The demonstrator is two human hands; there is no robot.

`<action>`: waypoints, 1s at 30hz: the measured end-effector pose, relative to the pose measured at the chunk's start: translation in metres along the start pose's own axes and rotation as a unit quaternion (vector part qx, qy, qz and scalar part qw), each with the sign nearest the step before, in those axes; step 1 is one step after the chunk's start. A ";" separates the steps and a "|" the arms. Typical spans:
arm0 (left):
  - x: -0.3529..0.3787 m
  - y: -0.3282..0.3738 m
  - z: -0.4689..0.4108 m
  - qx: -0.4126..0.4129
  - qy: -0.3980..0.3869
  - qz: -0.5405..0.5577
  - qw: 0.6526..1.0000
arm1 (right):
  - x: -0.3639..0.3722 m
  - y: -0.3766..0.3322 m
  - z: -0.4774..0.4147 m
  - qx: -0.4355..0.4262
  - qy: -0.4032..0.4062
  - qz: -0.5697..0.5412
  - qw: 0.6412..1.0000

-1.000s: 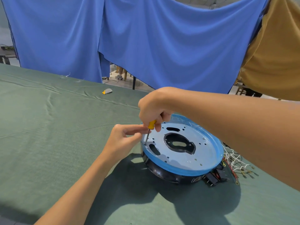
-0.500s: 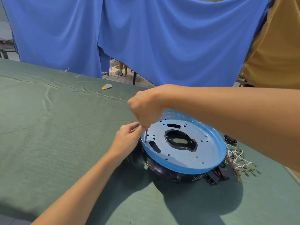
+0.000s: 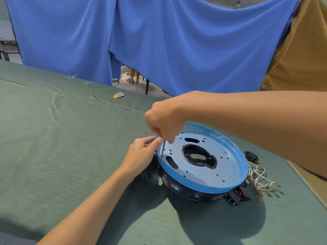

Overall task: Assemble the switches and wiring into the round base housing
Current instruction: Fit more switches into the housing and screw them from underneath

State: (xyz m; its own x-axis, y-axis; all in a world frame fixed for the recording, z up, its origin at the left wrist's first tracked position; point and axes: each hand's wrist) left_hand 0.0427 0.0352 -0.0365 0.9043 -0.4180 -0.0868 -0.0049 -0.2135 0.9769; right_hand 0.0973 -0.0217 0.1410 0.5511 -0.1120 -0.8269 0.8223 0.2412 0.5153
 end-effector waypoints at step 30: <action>-0.001 0.005 0.003 0.012 0.003 -0.009 1.000 | 0.012 0.029 0.002 0.303 -0.207 -0.343 0.865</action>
State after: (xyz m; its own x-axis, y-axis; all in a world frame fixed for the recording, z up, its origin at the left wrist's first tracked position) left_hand 0.0400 0.0318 -0.0322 0.9070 -0.4081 -0.1036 0.0019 -0.2421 0.9702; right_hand 0.1280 -0.0180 0.1468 -0.1951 -0.3948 -0.8978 0.8305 -0.5535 0.0629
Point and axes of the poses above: each hand's wrist, its own z-axis away from the middle knuckle, its own x-axis out of the palm, y = z × x, and after that the axes turned 13 degrees about y, right-handed
